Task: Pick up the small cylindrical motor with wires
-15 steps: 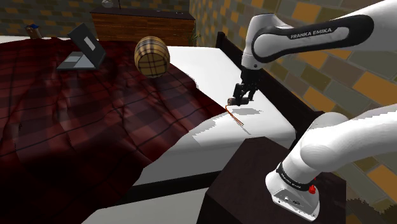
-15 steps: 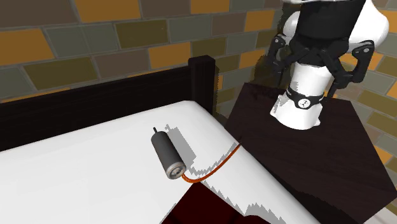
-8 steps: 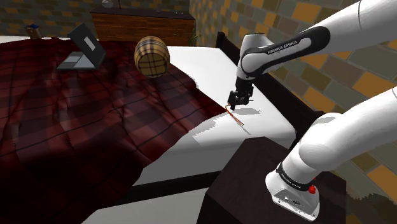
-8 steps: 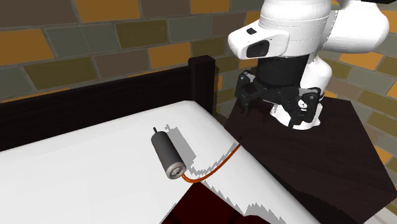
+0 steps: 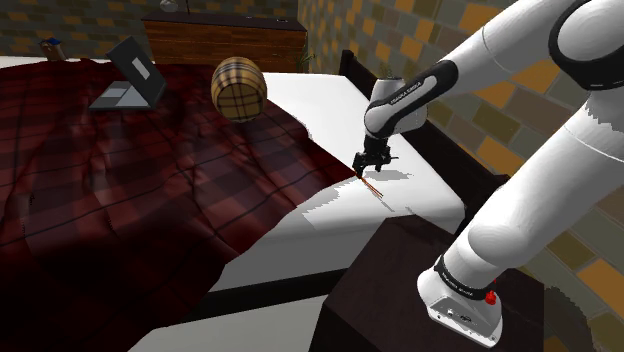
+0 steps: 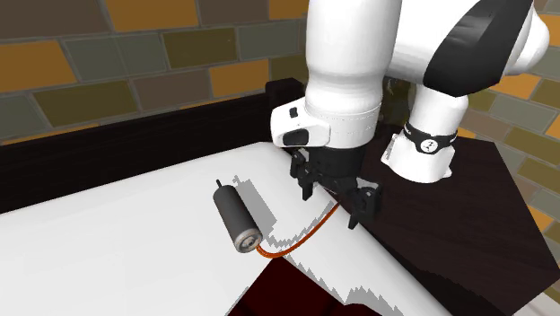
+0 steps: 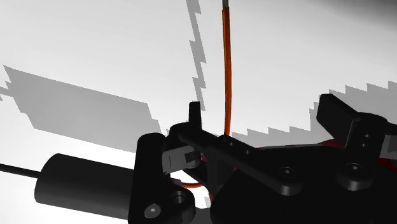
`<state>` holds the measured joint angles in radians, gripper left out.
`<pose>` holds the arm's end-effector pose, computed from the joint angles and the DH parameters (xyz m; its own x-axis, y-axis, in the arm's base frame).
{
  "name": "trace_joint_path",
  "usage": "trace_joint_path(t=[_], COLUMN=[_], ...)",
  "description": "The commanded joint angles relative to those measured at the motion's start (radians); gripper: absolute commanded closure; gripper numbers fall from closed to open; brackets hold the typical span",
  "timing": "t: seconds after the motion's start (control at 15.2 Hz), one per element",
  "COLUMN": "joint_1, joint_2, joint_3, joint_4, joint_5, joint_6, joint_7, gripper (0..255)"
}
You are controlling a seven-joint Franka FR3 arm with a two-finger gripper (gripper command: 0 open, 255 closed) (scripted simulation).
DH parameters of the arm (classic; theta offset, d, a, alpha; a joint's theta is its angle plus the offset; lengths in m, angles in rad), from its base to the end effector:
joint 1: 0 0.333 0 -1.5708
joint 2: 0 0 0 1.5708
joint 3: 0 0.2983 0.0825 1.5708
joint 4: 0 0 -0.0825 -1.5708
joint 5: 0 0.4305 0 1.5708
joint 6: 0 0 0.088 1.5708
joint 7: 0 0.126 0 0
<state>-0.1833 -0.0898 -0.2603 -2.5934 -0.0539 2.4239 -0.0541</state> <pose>0.4124 -0.1932 0.2069 0.9376 -0.3377 -0.0827 -0.3385 -0.9410 0.0044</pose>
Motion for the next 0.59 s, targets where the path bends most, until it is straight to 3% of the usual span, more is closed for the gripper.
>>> trace_joint_path(t=[0.0, 0.53], joint_1=[-0.012, -0.012], joint_2=[0.071, 0.180], joint_3=[-0.018, -0.011], joint_4=[0.023, 0.014], joint_5=[0.015, 0.065], joint_6=[0.055, 0.169], joint_7=[-0.026, -0.061], gripper=[0, 0])
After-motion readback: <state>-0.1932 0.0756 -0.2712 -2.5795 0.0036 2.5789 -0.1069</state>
